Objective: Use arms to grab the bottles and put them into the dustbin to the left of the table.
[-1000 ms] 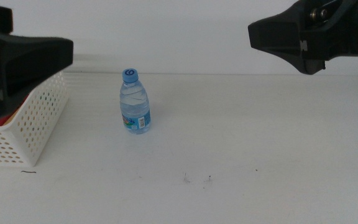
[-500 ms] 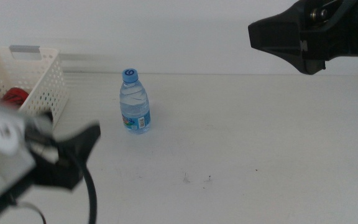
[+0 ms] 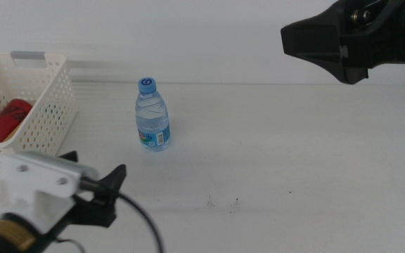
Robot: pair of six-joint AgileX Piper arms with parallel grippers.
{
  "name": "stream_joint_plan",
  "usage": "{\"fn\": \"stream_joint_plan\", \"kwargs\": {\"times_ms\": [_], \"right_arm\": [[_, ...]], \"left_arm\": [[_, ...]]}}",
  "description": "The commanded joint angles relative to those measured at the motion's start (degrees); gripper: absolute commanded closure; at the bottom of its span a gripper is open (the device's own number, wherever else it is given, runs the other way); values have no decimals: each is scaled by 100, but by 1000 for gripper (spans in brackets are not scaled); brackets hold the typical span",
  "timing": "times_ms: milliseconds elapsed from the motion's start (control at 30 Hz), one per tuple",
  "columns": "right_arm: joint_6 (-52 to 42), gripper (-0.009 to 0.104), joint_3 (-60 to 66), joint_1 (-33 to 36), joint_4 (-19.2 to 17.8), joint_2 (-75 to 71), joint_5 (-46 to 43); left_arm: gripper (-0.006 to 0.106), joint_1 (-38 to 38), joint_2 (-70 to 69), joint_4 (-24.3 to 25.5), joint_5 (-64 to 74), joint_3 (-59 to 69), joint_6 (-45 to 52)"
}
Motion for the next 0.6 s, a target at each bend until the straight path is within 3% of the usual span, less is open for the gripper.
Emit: {"fn": "stream_joint_plan", "kwargs": {"times_ms": [0, 167, 367, 567], "right_arm": [[-44, 7, -37, 5, -26, -34, -23], [-44, 7, -37, 5, -26, -34, -23], [-44, 7, -37, 5, -26, -34, -23], [-44, 7, -37, 5, -26, -34, -23]], "left_arm": [[7, -6, 811, 22, -1188, 19, -254], [7, -6, 2603, 81, -2649, -412, -527], [7, 222, 3967, 658, -2661, -1424, -923], [7, 414, 4562, 721, -2357, -2259, -839]]}}
